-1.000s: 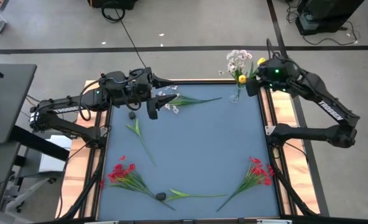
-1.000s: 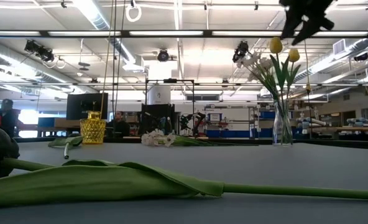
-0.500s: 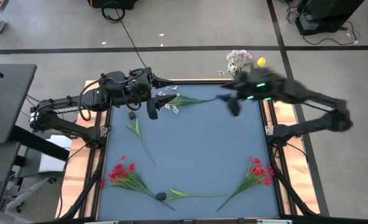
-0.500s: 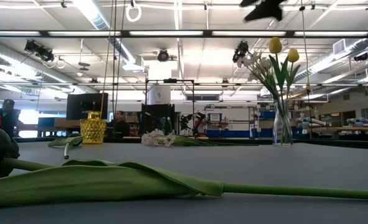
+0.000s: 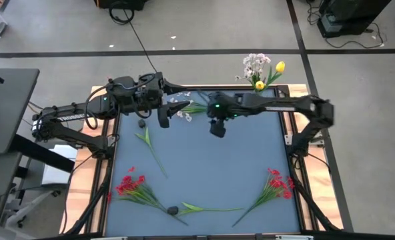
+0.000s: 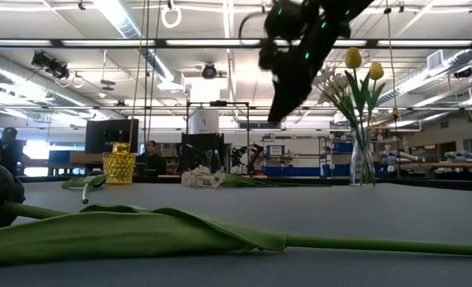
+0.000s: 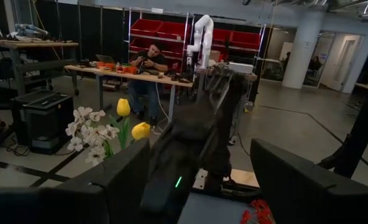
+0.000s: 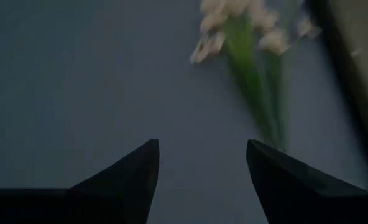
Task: Sort flowers into vase by color
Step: Put the white flowers into the transparent vase
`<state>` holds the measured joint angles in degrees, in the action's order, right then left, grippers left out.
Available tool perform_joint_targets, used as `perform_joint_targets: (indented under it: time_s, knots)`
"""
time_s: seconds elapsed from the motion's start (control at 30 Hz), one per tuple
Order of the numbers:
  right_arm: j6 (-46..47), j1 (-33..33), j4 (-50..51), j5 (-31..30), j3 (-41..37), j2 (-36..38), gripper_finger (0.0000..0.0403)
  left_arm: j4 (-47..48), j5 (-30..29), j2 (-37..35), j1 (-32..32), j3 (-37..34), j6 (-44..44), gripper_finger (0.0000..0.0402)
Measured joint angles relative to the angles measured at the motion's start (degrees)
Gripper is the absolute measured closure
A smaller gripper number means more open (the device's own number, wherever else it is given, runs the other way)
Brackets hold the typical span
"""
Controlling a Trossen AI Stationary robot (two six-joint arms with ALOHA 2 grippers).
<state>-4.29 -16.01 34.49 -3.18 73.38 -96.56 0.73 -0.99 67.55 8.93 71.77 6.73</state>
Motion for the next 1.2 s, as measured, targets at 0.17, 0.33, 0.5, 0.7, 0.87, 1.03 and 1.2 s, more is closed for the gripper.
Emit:
perform_joint_targets:
  time_s: [0.17,0.33,0.5,0.7,0.87,1.03,1.2]
  knots:
    - [-4.81,-2.22,3.07,1.39,4.97,-8.03,0.0156,0.0,0.02,0.0,0.0,0.0,0.0,0.0118]
    - [-7.65,-5.25,5.76,3.14,12.73,-14.77,0.0156,-0.02,0.01,0.0,0.0,0.0,0.0,0.0118]
    - [-10.75,-8.73,10.22,5.9,20.52,-20.84,0.0156,0.0,0.02,0.0,0.0,0.0,0.0,0.0118]
    - [-15.39,-12.28,15.98,6.93,28.29,-29.0,0.0156,-0.01,0.01,0.0,0.0,0.0,0.01,0.0118]
    - [-16.88,-13.59,20.83,7.14,31.89,-33.69,0.0156,-0.04,0.01,0.0,0.0,0.0,0.0,0.0118]
    - [-16.88,-14.89,21.14,7.29,32.33,-35.56,0.0172,-0.02,0.02,-0.01,0.0,0.0,0.0,0.0118]
    - [-17.18,-15.28,20.71,7.35,32.35,-35.56,0.0246,0.0,0.02,0.0,0.0,0.0,0.01,0.0118]
